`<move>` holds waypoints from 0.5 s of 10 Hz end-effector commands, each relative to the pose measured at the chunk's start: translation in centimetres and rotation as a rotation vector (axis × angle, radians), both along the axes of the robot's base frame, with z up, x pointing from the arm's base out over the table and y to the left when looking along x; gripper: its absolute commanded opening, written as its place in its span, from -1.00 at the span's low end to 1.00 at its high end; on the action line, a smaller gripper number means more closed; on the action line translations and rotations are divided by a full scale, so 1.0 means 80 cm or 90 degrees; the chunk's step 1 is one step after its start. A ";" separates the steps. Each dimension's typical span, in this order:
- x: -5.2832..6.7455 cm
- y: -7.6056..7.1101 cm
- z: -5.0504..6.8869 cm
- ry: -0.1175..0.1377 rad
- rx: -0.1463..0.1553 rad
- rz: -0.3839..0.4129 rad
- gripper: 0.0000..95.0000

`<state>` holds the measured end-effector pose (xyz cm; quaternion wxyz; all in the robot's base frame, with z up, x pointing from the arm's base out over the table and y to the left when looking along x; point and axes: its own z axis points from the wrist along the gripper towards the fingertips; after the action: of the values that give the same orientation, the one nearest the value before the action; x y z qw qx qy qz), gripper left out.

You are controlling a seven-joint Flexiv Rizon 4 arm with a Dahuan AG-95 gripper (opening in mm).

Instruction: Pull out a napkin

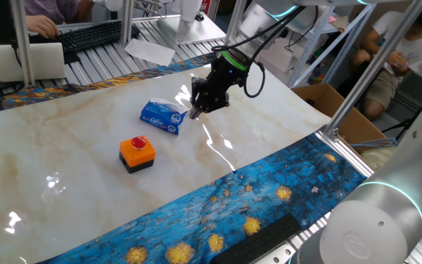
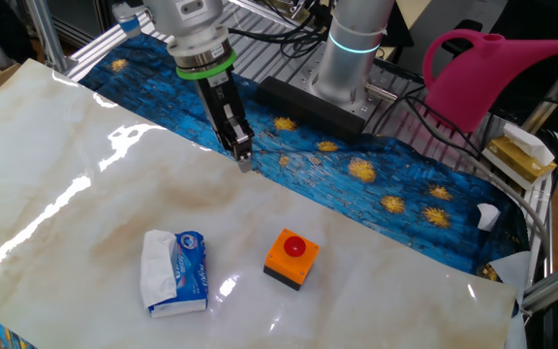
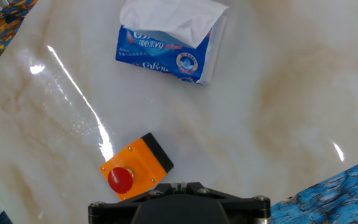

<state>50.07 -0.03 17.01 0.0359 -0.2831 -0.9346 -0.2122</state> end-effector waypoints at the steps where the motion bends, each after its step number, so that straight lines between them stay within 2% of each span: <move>1: -0.001 0.001 0.001 -0.045 -0.053 0.004 -1.00; 2: -0.001 0.001 0.001 -0.071 -0.110 0.021 -1.00; 3: -0.001 0.001 0.001 -0.077 -0.144 0.033 -1.00; 4: -0.001 0.001 0.001 -0.077 -0.137 0.032 -1.00; 5: -0.001 0.001 0.001 -0.080 -0.140 0.033 -1.00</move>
<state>49.72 0.09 17.13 -0.0401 -0.2584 -0.9550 -0.1402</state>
